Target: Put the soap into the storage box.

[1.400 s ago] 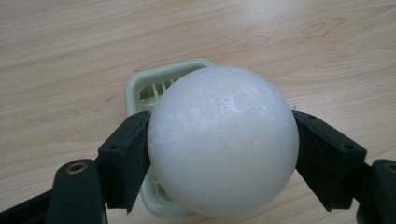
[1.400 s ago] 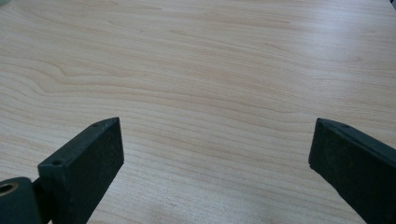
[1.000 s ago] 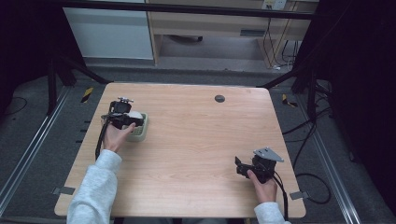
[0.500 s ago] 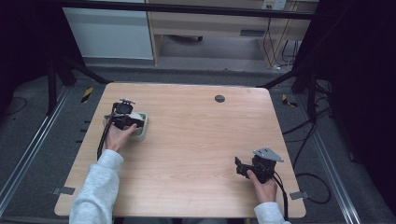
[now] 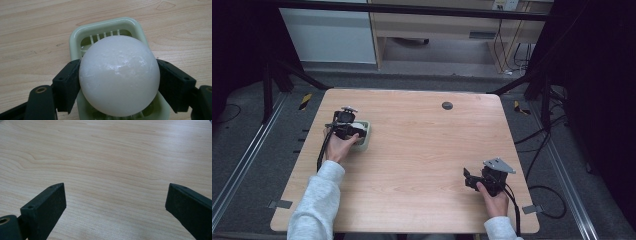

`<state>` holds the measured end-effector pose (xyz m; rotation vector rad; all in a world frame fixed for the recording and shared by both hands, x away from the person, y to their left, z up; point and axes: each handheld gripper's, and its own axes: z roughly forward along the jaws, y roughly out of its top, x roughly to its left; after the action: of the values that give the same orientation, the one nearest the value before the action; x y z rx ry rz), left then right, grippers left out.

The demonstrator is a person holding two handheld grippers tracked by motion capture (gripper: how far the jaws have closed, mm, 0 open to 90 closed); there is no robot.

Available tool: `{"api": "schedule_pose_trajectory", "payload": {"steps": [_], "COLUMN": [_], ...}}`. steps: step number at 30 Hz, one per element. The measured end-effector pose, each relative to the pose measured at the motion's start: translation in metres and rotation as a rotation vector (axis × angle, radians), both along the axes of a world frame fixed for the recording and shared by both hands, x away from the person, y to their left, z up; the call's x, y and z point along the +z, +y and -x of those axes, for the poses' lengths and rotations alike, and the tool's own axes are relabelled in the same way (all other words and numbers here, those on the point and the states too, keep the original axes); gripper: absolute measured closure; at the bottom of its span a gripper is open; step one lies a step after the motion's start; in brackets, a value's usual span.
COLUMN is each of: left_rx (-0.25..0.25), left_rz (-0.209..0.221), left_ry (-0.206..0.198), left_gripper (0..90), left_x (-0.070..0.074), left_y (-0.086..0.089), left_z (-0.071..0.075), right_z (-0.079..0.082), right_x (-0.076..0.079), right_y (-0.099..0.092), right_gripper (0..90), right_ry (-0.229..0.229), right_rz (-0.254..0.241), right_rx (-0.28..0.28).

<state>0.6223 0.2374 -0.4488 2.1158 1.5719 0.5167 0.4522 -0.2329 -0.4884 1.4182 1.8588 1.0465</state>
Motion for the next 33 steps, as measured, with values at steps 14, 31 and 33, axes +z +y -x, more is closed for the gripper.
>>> {"api": "schedule_pose_trajectory", "payload": {"steps": [14,31,33], "left_rx": [0.003,0.004,-0.002], "left_rz": [-0.002,0.04,0.048], "left_ry": [0.016,-0.043,-0.057], "left_gripper": [24.2,20.4,20.5], "left_x": [-0.004,0.006,0.009], "left_y": [-0.001,0.006,0.006], "left_z": [-0.001,0.008,0.012], "right_z": [0.0,0.0,0.0], "right_x": [0.0,0.0,0.0], "right_y": [0.0,0.001,0.001], "right_gripper": [3.6,3.6,3.6], "right_ry": [0.002,0.002,0.003], "right_rz": [-0.002,0.0,0.001], "right_rx": [0.0,0.001,0.001]}}
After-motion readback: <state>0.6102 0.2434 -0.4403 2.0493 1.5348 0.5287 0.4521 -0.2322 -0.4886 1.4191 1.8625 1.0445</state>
